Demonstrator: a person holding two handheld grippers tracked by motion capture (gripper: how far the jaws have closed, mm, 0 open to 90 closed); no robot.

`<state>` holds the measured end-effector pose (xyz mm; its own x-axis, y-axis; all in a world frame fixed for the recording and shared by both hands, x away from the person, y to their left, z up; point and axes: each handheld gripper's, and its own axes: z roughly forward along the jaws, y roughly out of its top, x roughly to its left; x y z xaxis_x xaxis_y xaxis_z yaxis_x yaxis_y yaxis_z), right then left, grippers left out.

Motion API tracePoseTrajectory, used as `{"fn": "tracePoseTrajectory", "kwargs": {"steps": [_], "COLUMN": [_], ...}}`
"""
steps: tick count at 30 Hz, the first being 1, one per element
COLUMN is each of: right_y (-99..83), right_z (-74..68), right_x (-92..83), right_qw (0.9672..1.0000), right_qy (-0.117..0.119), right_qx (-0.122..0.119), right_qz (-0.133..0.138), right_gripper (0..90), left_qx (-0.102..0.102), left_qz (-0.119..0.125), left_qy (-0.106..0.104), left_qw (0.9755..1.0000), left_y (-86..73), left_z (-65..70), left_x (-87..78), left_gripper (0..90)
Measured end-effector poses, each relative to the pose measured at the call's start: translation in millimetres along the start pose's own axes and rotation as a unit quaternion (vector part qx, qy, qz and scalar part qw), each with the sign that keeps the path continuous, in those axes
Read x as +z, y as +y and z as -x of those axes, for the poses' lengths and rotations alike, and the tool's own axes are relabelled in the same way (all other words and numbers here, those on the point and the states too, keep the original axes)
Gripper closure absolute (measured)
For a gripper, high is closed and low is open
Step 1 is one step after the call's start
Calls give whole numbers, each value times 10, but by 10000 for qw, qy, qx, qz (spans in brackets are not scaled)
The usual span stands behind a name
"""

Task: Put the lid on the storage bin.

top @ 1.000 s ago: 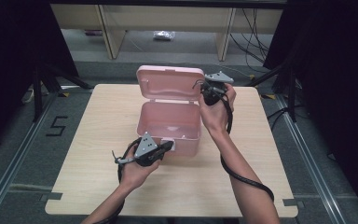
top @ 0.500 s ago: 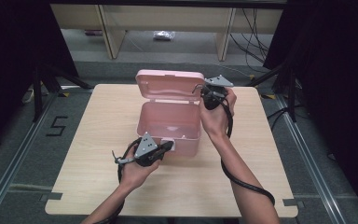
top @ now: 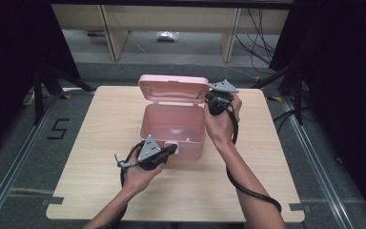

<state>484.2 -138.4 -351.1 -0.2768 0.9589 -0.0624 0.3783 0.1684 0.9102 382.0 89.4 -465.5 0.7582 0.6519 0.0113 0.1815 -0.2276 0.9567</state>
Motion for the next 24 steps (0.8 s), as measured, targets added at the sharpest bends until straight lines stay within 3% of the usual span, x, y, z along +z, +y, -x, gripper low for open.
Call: {"fn": "tracePoseTrajectory", "kwargs": {"steps": [5, 8, 10, 11, 19, 21, 24], "right_y": [-26, -43, -52, -54, -82, -89, -108], "right_z": [-2, -22, -7, -19, -32, -15, -37], "right_x": [-14, -43, -32, -41, -66, -61, -80], "right_qw": [10000, 10000, 9999, 10000, 10000, 9999, 10000], "right_qy": [7, 5, 1, 10, 6, 6, 30], "right_qx": [-73, 30, -84, 1, 12, -141, -1], "right_qz": [57, 8, 81, 34, 53, 96, 65], "right_gripper": [883, 883, 882, 882, 882, 881, 881], "left_qx": [6, 3, 4, 5, 5, 3, 3], "left_qz": [-3, -2, -4, -3, 1, -3, -3], "left_qy": [0, -2, -2, -2, -3, -9, -5], "left_qw": [10000, 10000, 10000, 10000, 10000, 10000, 10000], "left_y": [0, 0, 0, 0, -1, 0, 0], "left_z": [-1, -2, -1, -1, -2, -2, -2], "left_x": [0, 0, -1, -1, -1, -1, -1], "left_gripper": [896, 897, 896, 897, 897, 897, 896]}}
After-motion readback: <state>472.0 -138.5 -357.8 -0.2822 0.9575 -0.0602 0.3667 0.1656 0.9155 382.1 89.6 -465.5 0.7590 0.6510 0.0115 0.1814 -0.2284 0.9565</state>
